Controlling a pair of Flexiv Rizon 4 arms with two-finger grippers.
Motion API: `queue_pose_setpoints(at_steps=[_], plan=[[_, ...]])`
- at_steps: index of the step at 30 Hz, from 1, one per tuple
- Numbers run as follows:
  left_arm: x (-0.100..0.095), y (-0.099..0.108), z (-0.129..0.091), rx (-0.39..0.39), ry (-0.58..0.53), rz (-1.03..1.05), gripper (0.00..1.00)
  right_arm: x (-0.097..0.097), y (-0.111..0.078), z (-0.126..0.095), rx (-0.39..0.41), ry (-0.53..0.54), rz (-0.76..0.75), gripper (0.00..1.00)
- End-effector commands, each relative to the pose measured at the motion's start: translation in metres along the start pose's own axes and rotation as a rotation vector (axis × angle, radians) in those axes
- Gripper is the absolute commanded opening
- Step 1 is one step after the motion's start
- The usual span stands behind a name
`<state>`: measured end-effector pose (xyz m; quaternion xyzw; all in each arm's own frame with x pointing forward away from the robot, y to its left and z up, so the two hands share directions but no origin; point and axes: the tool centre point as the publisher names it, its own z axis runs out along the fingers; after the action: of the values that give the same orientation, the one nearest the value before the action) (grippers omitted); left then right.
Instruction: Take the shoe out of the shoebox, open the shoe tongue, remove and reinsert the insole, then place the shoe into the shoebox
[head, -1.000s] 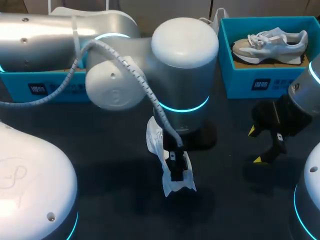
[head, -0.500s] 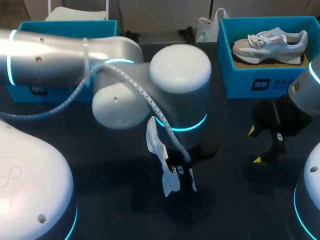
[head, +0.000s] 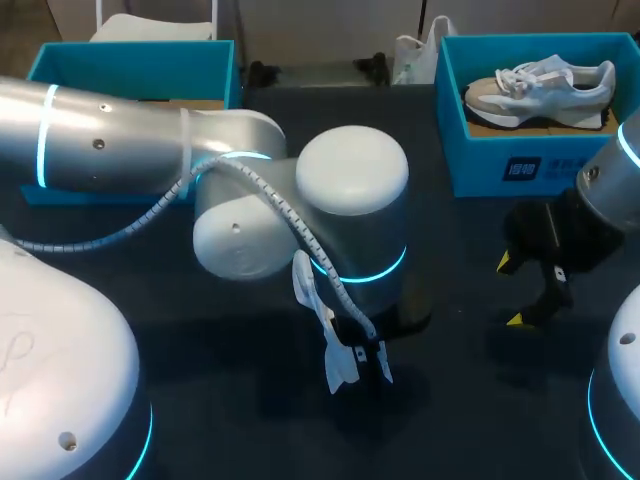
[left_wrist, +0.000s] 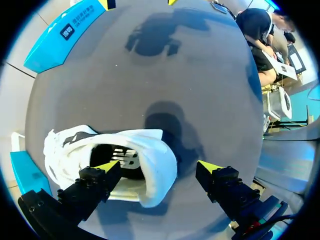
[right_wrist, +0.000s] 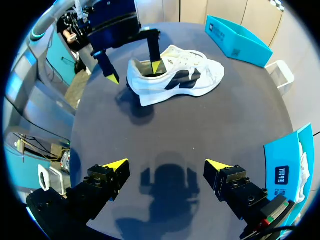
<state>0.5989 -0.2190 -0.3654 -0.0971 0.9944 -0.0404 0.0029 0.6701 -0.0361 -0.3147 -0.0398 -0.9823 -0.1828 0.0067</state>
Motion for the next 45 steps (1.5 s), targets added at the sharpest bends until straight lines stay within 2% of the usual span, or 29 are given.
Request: queue_pose_setpoints(at_steps=[1, 9, 11, 12, 15, 19, 27, 31, 41, 42, 43, 44, 45], plan=[[0.005, -0.007, 0.016, -0.009, 0.01, -0.002, 1.0, 0.001, 0.0, 0.001, 0.002, -0.003, 0.0, 1.0], [0.009, -0.01, 0.027, -0.015, 0.001, -0.002, 1.0, 0.001, 0.0, 0.001, 0.002, -0.003, 0.0, 1.0], [0.008, -0.01, 0.029, -0.016, 0.003, -0.003, 0.91, 0.001, 0.0, 0.001, 0.002, -0.003, 0.0, 1.0], [0.007, -0.01, 0.03, -0.017, 0.007, -0.007, 0.76, 0.001, 0.0, 0.001, 0.002, -0.003, 0.0, 1.0], [0.007, -0.009, 0.031, -0.02, 0.008, -0.012, 0.68, 0.001, 0.0, 0.001, 0.002, -0.003, 0.0, 1.0], [0.005, -0.008, 0.032, -0.022, 0.009, -0.021, 0.5, 0.001, 0.0, 0.001, 0.002, -0.003, 0.0, 1.0], [0.003, -0.009, 0.032, -0.028, 0.012, -0.026, 0.52, 0.001, 0.0, 0.001, 0.002, -0.003, 0.0, 1.0], [0.004, -0.01, 0.034, -0.035, 0.015, -0.023, 0.6, 0.001, 0.0, 0.001, 0.002, -0.003, 0.0, 1.0], [0.007, -0.006, 0.034, -0.047, 0.021, -0.003, 0.55, 0.001, 0.0, 0.001, 0.002, -0.003, 0.0, 1.0], [0.007, -0.006, 0.034, -0.047, 0.021, -0.002, 0.5, 0.001, 0.0, 0.001, 0.002, -0.003, 0.0, 1.0], [0.008, -0.005, 0.033, -0.047, 0.021, -0.002, 0.37, 0.001, 0.0, 0.001, 0.002, -0.003, 0.0, 1.0], [0.008, -0.005, 0.034, -0.047, 0.022, -0.002, 0.15, 0.001, 0.0, 0.001, 0.002, -0.003, 0.0, 1.0], [0.008, -0.005, 0.034, -0.048, 0.022, -0.002, 0.0, 0.001, 0.0, 0.001, 0.002, -0.003, 0.0, 1.0]])
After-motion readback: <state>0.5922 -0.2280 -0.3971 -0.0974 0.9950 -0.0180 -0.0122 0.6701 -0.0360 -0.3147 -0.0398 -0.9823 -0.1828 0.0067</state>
